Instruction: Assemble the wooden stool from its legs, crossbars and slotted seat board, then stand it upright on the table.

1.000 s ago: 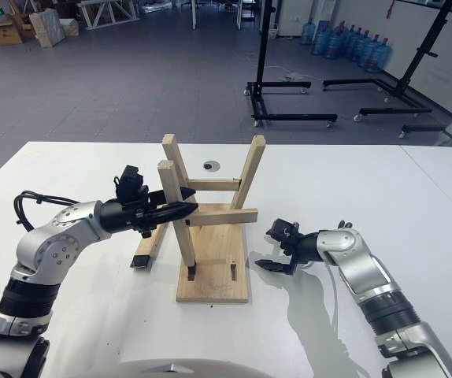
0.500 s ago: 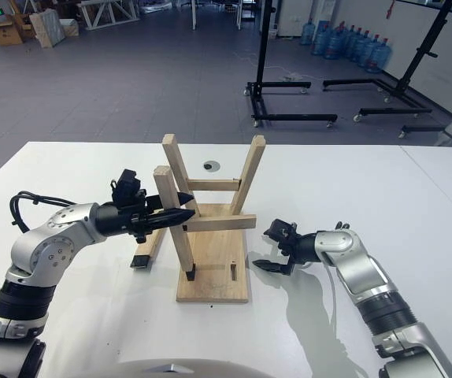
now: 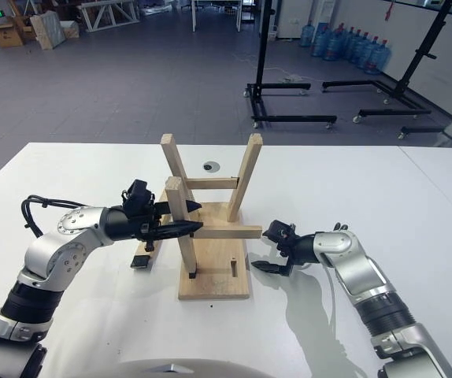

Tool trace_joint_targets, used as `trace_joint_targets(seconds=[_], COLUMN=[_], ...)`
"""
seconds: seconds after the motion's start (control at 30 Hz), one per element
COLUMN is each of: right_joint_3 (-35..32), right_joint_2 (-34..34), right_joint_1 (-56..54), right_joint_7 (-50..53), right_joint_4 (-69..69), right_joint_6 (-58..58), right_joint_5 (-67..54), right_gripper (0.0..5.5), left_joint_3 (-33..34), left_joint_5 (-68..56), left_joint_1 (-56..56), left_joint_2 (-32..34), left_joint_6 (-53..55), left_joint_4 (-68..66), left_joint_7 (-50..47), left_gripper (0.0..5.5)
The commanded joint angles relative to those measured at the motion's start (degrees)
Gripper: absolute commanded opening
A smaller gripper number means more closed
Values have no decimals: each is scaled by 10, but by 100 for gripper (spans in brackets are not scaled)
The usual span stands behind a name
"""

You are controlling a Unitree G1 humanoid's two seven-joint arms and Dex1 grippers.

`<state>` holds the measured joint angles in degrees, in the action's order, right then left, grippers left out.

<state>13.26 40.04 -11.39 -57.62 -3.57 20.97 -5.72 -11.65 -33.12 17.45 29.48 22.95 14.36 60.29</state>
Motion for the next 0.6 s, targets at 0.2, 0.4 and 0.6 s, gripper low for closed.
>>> trace_joint_targets(seconds=[0.2,0.4,0.6], right_joint_3=[9,16,19], right_joint_2=[-11,-21,-26], right_joint_1=[24,38,38], right_joint_7=[8,13,15], right_joint_4=[19,30,26], right_joint_6=[9,14,13], right_joint_5=[3,1,0], right_gripper=[477,477,477], left_joint_3=[-66,-105,-127], left_joint_5=[134,152,160], left_joint_1=[-65,-116,-135], left_joint_2=[50,61,63], left_joint_6=[-70,-95,-128], left_joint_4=[7,-37,-93], left_joint_7=[-22,-14,-11], left_gripper=[210,210,210])
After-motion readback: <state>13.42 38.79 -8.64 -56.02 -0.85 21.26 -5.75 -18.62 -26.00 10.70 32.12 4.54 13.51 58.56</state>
